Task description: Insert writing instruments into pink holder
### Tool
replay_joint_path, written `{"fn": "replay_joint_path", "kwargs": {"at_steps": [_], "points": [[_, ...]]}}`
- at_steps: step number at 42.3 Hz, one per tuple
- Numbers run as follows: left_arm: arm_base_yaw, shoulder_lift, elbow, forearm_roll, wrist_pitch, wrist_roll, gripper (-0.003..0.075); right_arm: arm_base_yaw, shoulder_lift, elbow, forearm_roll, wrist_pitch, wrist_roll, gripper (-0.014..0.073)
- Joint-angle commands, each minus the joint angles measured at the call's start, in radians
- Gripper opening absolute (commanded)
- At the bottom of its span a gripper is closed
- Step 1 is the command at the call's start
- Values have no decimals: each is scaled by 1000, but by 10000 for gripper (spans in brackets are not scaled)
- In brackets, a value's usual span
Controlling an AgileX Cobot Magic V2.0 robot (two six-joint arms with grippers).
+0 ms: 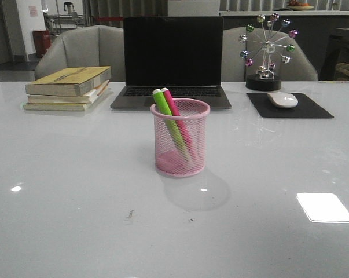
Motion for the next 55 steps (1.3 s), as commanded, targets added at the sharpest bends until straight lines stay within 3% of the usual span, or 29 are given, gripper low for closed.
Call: {"fn": "replay_joint_path", "kwargs": {"at_steps": [1,8,17,23,26,29,35,39,55], "points": [[0,-63,29,11,-45,-8,413,-7,-4,-25,-11,-66,-2,445],[0,-122,92,61,-33,-58,413,-7,-4,-25,-6,-52,-2,445],[0,-124,99,177,-25,-292,413,-7,-28,8,-16,-104,-2,445],[0,-124,99,177,-25,-297,408,-7,-73,86,-16,-186,-2,445],[0,-124,99,177,-25,-297,369,-7,-89,114,-16,-215,-3,441],[0,-124,99,177,-25,-297,298,-7,-97,131,-16,-232,-3,386],[0,-124,99,177,-31,-297,144,-7,-97,142,-16,-230,-3,176],[0,-124,99,175,-34,-297,92,-7,-97,142,-16,-229,-3,59],[0,-124,99,165,-34,-297,91,-7,-97,142,-14,-223,-2,57]]}}
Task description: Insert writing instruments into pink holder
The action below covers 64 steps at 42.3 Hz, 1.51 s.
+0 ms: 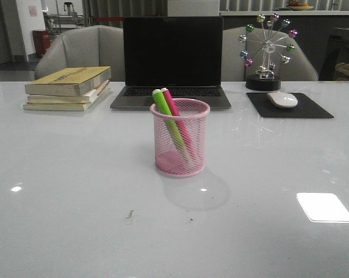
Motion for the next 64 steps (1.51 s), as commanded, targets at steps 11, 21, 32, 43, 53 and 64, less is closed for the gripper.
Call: {"fn": "replay_joint_path", "kwargs": {"at_steps": [11,21,32,43,53,64], "points": [[16,-42,-22,-2,-72,-10,92,-7,-2,-28,-10,-68,-2,57],[254,-251,144,3,-359,-8,92,-7,-2,-28,-10,-67,-2,57],[505,-548,509,-98,-685,-8,92,-7,-2,-28,-10,-67,-2,57],[578,-705,685,-123,-814,-10,92,-7,-2,-28,-10,-67,-2,57],[578,-702,712,-123,-886,-10,91,-7,-1,-28,-10,-65,-2,57],[578,-702,712,-123,-882,-10,91,-7,-1,-28,-10,-64,-2,57]]}}
